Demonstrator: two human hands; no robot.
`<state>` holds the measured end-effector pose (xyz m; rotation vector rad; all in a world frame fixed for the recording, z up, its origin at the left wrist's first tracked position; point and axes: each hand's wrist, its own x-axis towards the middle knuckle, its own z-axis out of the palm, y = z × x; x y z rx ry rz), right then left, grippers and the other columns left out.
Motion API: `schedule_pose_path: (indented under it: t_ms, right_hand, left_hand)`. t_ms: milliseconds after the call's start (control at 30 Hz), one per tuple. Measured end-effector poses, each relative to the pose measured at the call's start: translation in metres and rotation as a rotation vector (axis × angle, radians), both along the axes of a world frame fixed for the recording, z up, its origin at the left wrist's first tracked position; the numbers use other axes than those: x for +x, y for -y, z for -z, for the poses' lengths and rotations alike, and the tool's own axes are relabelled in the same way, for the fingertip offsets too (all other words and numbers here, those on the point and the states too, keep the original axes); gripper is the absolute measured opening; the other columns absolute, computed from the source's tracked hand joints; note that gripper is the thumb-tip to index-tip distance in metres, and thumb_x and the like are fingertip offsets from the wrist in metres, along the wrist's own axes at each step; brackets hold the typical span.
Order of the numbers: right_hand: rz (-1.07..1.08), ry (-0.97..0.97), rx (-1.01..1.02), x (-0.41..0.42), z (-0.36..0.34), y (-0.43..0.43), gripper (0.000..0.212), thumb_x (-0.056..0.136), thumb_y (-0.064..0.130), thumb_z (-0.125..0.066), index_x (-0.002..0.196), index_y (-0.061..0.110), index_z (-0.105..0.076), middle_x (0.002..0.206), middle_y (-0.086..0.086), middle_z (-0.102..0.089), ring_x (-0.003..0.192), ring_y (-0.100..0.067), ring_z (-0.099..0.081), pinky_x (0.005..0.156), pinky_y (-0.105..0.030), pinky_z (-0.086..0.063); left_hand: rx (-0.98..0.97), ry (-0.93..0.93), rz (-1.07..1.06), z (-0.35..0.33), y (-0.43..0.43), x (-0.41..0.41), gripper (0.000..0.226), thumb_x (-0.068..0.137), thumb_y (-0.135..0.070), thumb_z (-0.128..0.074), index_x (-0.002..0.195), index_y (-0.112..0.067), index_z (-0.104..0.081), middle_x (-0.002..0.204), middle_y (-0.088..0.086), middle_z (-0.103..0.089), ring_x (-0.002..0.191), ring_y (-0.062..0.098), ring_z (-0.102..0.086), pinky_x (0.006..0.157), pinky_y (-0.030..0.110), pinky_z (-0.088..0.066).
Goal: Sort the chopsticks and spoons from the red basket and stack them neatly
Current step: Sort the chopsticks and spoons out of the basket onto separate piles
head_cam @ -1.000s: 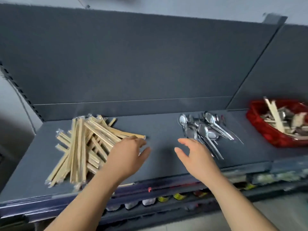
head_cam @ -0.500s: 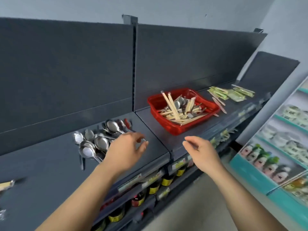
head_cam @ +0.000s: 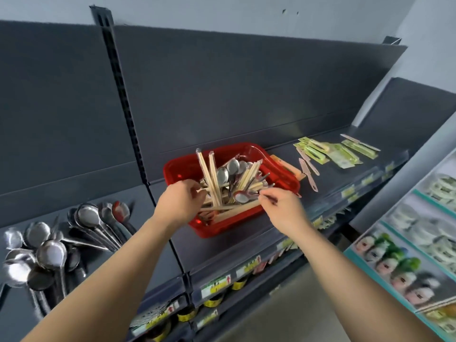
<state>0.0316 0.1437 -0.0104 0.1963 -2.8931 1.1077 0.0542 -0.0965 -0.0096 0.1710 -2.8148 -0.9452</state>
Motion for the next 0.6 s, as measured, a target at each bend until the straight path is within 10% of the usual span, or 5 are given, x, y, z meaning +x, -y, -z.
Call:
schedule_pose_path:
  t_ms: [233, 600]
  right_hand:
    - [-0.104, 0.079, 0.089, -0.067, 0.019, 0.008, 0.030, 0.092, 0.030, -0.061, 0.119, 0.018, -0.069, 0.119, 0.006, -0.068, 0.108, -0.009, -0.062, 0.092, -0.024, -0.049]
    - [-0.214, 0.131, 0.098, -0.124, 0.036, 0.002, 0.022, 0.090, 0.023, -0.066, 0.111, 0.020, -0.072, 0.107, 0.012, -0.069, 0.096, 0.000, -0.062, 0.082, -0.011, -0.046]
  left_hand:
    - [0.124, 0.152, -0.126, 0.023, -0.008, -0.083, 0.028, 0.086, -0.034, -0.063, 0.071, -0.011, -0.059, 0.055, -0.004, -0.055, 0.049, 0.016, -0.050, 0.047, 0.028, -0.036]
    - [0.384, 0.232, -0.236, 0.038, -0.007, -0.134, 0.009, 0.083, -0.017, -0.061, 0.086, -0.008, -0.061, 0.071, 0.002, -0.067, 0.063, 0.017, -0.064, 0.052, 0.025, -0.044]
